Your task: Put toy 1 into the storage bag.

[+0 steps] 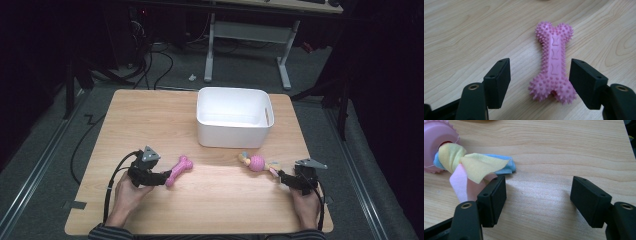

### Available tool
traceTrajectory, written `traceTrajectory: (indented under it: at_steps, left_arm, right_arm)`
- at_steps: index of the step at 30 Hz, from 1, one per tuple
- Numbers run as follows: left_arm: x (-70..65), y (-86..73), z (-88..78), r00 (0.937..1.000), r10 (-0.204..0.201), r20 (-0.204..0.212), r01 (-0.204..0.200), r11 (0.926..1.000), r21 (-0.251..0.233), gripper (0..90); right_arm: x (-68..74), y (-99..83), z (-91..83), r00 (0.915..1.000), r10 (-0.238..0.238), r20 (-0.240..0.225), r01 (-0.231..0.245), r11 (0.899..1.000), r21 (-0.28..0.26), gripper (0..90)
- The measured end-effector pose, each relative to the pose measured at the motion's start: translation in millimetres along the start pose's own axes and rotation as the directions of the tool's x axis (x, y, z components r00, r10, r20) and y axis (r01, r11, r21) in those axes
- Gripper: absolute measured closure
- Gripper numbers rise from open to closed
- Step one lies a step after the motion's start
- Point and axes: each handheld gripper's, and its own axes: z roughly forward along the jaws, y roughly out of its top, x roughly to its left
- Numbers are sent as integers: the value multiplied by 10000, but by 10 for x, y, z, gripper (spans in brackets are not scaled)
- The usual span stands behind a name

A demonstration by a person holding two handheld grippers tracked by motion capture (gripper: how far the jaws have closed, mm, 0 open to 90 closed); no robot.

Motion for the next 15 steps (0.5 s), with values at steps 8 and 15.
traceTrajectory:
  at_steps: [8,15]
  left_arm:
    - [-65,94,156,9998,143,168,-148,9994,325,337]
    - [-75,176,277,9995,141,281,-157,9981,602,333]
  right_arm:
    - [0,0,0,10000,2,0,-2,10000,1,290]
    - [0,0,0,10000,1,1,-1,10000,1,290]
